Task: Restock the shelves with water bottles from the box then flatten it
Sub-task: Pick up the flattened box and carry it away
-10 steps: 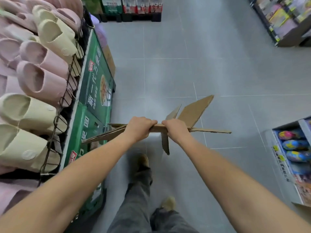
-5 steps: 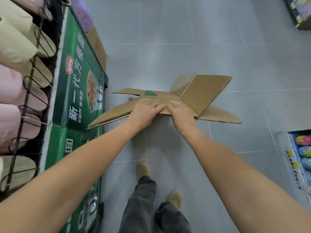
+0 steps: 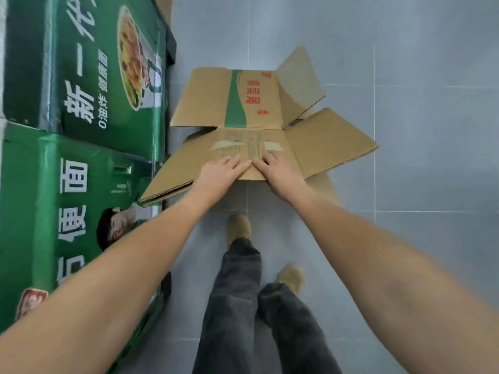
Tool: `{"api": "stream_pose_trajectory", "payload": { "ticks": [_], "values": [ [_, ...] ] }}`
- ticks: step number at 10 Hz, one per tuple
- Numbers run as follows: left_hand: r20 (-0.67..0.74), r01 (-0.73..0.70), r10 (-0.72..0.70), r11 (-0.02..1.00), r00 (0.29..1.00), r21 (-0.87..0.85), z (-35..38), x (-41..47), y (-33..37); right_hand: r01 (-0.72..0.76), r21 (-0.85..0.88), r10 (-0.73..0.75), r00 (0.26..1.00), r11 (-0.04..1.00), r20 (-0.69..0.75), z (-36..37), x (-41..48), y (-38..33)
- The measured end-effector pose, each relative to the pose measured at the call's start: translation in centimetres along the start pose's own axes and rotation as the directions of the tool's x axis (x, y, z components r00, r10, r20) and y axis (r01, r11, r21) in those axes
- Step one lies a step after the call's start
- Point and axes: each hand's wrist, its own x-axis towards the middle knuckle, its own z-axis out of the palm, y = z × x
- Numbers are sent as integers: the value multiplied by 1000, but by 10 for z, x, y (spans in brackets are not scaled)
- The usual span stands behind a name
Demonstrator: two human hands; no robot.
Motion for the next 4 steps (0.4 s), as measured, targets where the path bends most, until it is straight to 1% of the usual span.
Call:
{"api": "stream_pose_trajectory", "payload": {
  "ticks": [1,2,3,4],
  "values": [
    [-12,2,-3,999,1000,-51,29,-8,5,-32,-4,32,999,999,1,30,-4,-6],
    [34,37,-35,997,999,-63,42,-8,7,-62,-29,64,995,998,78,37,1,-10],
    [88,77,-65,988,994,-132,44,-16,6,-82,-35,87,980,996,177,36,2,-14],
    [86,184,-165,935,982,-303,44,-32,15,-133,-22,135,978,991,162,37,-11,-14]
  ]
}}
